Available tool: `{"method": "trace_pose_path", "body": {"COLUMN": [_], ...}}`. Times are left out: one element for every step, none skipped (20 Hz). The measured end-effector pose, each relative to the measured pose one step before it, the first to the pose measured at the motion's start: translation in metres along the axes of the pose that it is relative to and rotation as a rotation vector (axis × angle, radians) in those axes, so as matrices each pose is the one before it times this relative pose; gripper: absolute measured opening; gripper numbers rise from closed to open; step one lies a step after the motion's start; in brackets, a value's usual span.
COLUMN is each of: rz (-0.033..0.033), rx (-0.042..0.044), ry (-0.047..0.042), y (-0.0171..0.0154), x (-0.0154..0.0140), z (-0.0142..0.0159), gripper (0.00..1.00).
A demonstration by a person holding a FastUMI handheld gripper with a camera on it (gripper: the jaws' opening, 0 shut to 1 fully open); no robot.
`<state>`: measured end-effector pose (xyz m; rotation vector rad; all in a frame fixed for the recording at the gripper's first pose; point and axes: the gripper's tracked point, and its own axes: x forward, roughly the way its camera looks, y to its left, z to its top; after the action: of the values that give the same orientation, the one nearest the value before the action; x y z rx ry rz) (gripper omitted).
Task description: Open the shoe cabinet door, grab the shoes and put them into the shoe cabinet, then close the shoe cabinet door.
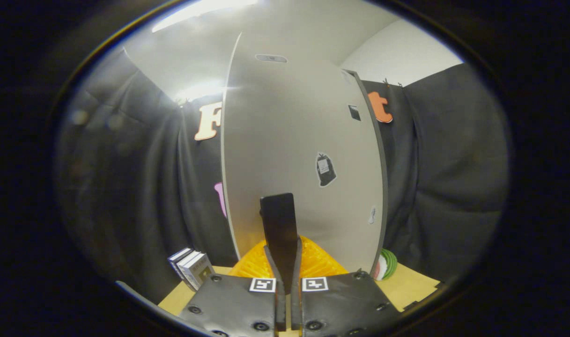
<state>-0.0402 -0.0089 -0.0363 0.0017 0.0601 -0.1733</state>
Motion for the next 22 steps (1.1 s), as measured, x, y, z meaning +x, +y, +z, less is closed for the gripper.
{"method": "trace_pose_path", "body": {"rz": [-0.00923,-0.01135,-0.01193,-0.01192,-0.0126,-0.0115,-0.0148,-0.01818,-0.01875,-0.01822,-0.01885,-0.01869,-0.01769,-0.01721,-0.01525,-0.01139,-0.00978,-0.00727,-0.00703,-0.00918,-0.01038,-0.00795], "rx": [0.00269,-0.00187,-0.00176,0.00068,0.00026,0.00209,0.00055,-0.00531,-0.00492,-0.00131,0.0014,0.00147,0.00245,-0.00169,-0.00034,-0.00187,-0.00038,0.0022,0.00699,0.0068,0.00826,0.0049], "ry": [-0.00015,0.00106,0.00066,-0.00013,-0.00038,-0.00195,-0.00261,-0.00394,-0.00238,-0.00203,-0.00235,-0.00025,-0.00206,-0.00353,-0.00175,0.0009,-0.00475,-0.00277,0.00056,0.00227,0.00001,-0.00068], "y": [-0.00155,-0.00172,-0.00318,-0.00245,-0.00279,-0.00158,-0.00247,-0.00321,-0.00429,-0.00339,-0.00428,-0.0039,-0.00305,-0.00268,-0.00363,-0.00336,-0.00347,-0.00188,-0.00229,-0.00166,-0.00238,-0.00115], "x": [-0.00153,-0.00051,-0.00205,-0.00069,-0.00035,-0.00249,-0.00063,-0.00069,-0.00001,-0.00067,-0.00101,-0.00185,-0.00155,-0.00049,-0.00025,-0.00058,-0.00096,-0.00016,-0.00018,-0.00126,-0.00041,0.00013], "z": [0.00081,-0.00076,0.00101,-0.00059,0.00017,0.0006,0.00054,0.00055,0.00049,-0.00024,0.00086,0.00116,0.00024,-0.00012,0.00067,0.00023,0.00115,0.00063,0.00073,-0.00027,0.00049,-0.00032], "gripper": [0.06,0.06,0.06,0.06,0.06,0.06,0.05,0.05,0.05,0.05,0.05,0.04,0.04,0.04,0.03,0.03,0.03,0.03,0.02,0.02,0.02,0.02]}}
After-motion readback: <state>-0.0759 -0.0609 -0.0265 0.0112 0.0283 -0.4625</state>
